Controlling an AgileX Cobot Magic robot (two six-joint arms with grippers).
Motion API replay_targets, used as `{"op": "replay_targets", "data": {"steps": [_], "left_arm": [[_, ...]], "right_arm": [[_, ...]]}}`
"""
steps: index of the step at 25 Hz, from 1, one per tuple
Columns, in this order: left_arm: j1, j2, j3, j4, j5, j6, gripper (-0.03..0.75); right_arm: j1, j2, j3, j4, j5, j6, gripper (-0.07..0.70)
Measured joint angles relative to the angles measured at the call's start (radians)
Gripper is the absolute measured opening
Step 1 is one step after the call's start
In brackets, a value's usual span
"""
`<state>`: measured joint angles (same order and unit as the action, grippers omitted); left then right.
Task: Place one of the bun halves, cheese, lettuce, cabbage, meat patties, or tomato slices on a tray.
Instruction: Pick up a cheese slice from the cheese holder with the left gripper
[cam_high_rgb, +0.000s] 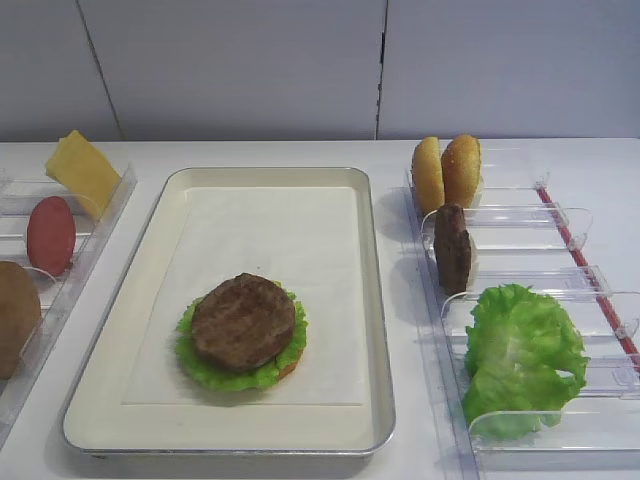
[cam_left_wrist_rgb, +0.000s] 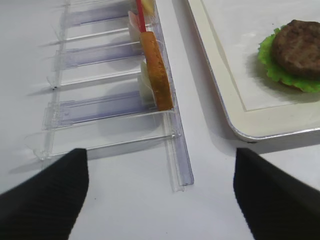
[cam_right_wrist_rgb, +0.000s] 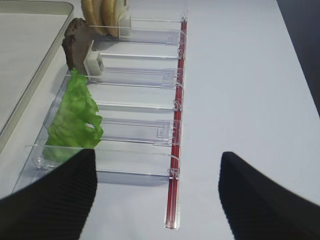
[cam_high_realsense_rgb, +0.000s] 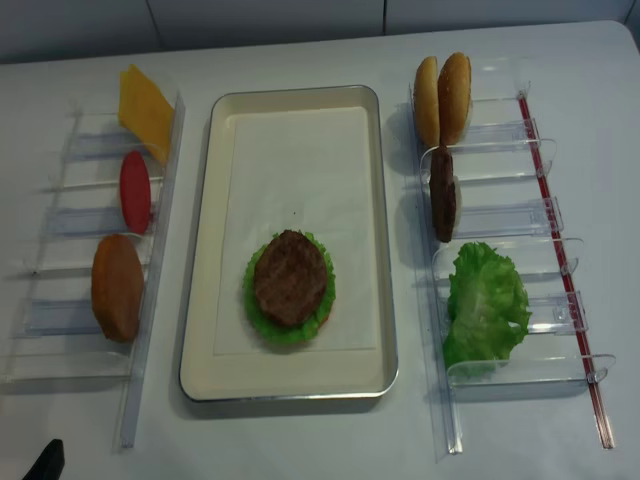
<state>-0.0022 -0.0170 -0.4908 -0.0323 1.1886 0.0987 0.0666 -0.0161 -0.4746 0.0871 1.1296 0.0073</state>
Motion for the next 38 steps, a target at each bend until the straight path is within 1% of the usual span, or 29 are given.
{"op": "replay_targets", "data": {"steps": [38], "left_arm": [[0.0,0.0,0.0,0.0,0.0,0.0,0.556]], "right_arm": [[0.0,0.0,0.0,0.001,0.0,0.0,0.545]]}}
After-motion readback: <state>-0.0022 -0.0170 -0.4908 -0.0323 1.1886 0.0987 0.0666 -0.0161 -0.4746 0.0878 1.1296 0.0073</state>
